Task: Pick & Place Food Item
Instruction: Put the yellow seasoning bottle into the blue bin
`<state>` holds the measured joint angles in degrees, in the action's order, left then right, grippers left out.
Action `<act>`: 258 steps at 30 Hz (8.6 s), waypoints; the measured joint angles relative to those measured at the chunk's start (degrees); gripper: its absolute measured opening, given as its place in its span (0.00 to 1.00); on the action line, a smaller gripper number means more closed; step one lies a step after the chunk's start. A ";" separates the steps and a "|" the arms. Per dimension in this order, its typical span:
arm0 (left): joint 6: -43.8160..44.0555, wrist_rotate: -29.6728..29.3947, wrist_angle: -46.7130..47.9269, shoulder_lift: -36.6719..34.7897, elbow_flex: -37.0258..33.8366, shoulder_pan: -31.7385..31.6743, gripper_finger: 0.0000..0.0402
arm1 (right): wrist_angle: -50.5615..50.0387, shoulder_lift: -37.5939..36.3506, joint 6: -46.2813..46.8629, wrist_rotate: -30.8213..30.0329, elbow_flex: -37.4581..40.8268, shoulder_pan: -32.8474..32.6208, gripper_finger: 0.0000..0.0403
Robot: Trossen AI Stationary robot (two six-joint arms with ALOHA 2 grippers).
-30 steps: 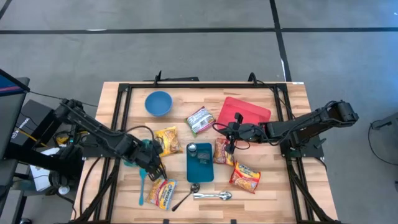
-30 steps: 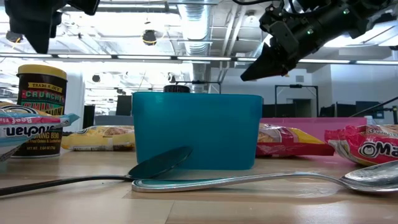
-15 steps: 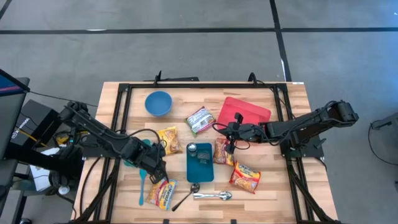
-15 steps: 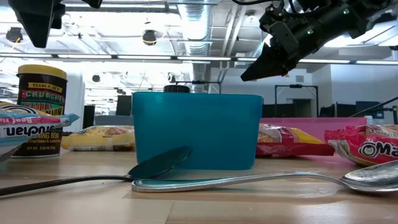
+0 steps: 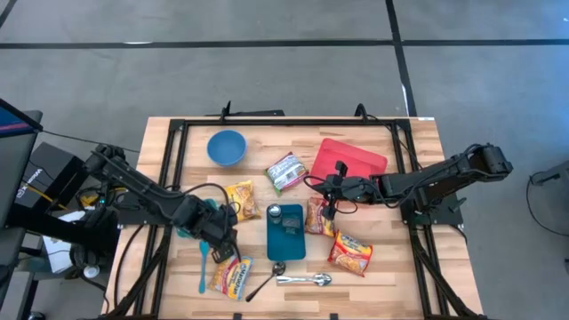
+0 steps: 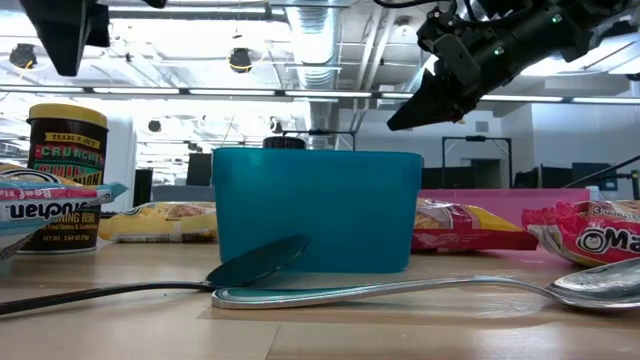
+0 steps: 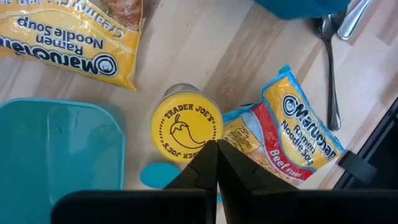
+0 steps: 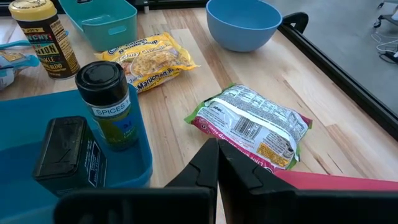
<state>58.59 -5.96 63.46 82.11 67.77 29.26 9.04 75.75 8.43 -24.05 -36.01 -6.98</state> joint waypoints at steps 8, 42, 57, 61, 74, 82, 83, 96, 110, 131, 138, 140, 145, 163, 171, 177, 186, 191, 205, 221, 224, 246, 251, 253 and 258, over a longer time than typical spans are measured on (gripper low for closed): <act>-0.03 0.01 0.00 0.00 0.00 -1.74 0.07 | 0.00 0.00 0.00 0.00 0.00 0.00 0.00; -1.81 -0.87 -2.34 -0.07 -6.01 -2.07 0.73 | -0.02 0.00 0.00 0.02 0.00 0.01 0.00; -1.80 -0.15 -6.83 -0.09 -6.73 -2.15 0.73 | -0.07 0.00 0.13 0.02 0.00 0.00 0.00; -1.79 0.95 -6.71 -0.09 -6.73 -2.19 0.73 | -0.07 0.00 0.13 0.02 0.00 0.02 0.00; -1.14 -0.26 -6.91 -4.81 -6.82 -2.19 0.73 | -0.07 0.00 0.13 0.02 0.00 0.00 0.00; -1.13 -1.06 -6.95 -1.25 -6.80 -1.45 0.70 | -0.07 0.00 0.13 0.02 0.00 0.00 0.00; -1.13 -0.56 -6.98 -0.62 -6.80 -1.39 0.69 | -0.04 0.00 0.13 0.02 0.00 0.00 0.00; -1.14 0.40 -7.02 3.44 -6.53 -1.36 0.60 | -0.59 0.00 0.13 0.02 0.00 0.00 0.00; -1.34 1.86 -6.71 5.18 -6.80 -0.32 0.62 | -0.90 0.00 0.15 0.02 0.02 0.02 0.00; -1.34 4.76 -6.05 5.14 -8.88 -0.15 0.72 | -0.90 0.00 0.15 0.02 0.01 0.01 0.00; -1.33 5.88 -6.20 5.11 -11.08 -0.21 0.72 | -0.90 0.00 0.15 0.02 0.01 0.01 0.00; -1.32 5.88 -6.32 5.11 -11.43 -0.45 0.72 | -0.90 0.00 0.15 0.02 0.01 0.02 0.00; -1.34 5.84 -7.29 5.09 -11.41 -0.45 0.72 | -0.90 0.00 0.15 0.02 0.00 0.02 0.00; -2.85 5.49 -9.09 5.07 -11.41 -0.45 0.63 | -0.92 0.00 0.17 0.02 0.02 0.02 0.00; -2.85 5.51 -8.98 5.05 -11.39 -0.45 0.54 | -0.92 0.00 0.17 0.02 0.02 0.01 0.00; -2.85 5.53 -9.20 5.05 -11.37 -0.45 0.61 | -0.92 0.00 0.17 0.02 0.02 0.02 0.00; -2.85 5.54 -9.05 5.05 -11.34 -0.45 0.53 | -0.92 0.00 0.17 0.02 0.00 0.00 0.00; -2.73 4.93 -9.20 5.05 -11.34 -0.45 0.57 | -0.90 0.00 0.17 0.02 0.00 0.02 0.00; -2.69 4.79 -9.15 5.05 -11.34 -0.45 0.55 | -0.92 0.00 0.20 0.02 0.02 0.02 0.00; -2.67 4.70 -9.14 5.05 -11.34 -0.45 0.53 | -0.91 0.00 0.20 0.02 0.01 0.02 0.00; -2.67 4.70 -9.14 5.05 -11.34 -0.45 0.53 | -0.90 0.00 0.20 0.02 0.02 0.00 0.00; -2.82 3.98 -9.61 -2.92 -11.19 -0.47 0.53 | -0.87 -0.02 0.17 0.02 0.02 0.02 0.00; -4.48 -1.02 -11.67 -9.28 -11.17 -0.45 0.54 | -0.85 -0.02 0.17 0.02 0.02 0.00 0.00; -6.47 -3.48 -13.05 -11.82 -11.17 -0.47 0.54 | -0.85 -0.02 0.17 0.02 0.02 0.02 0.00; -13.34 -9.52 -20.58 -16.97 -11.17 -0.47 0.54 | -0.85 -0.02 0.17 0.02 0.02 0.01 0.00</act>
<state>45.25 -15.48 42.88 65.13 56.60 28.80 8.19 75.73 8.60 -24.03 -35.99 -6.97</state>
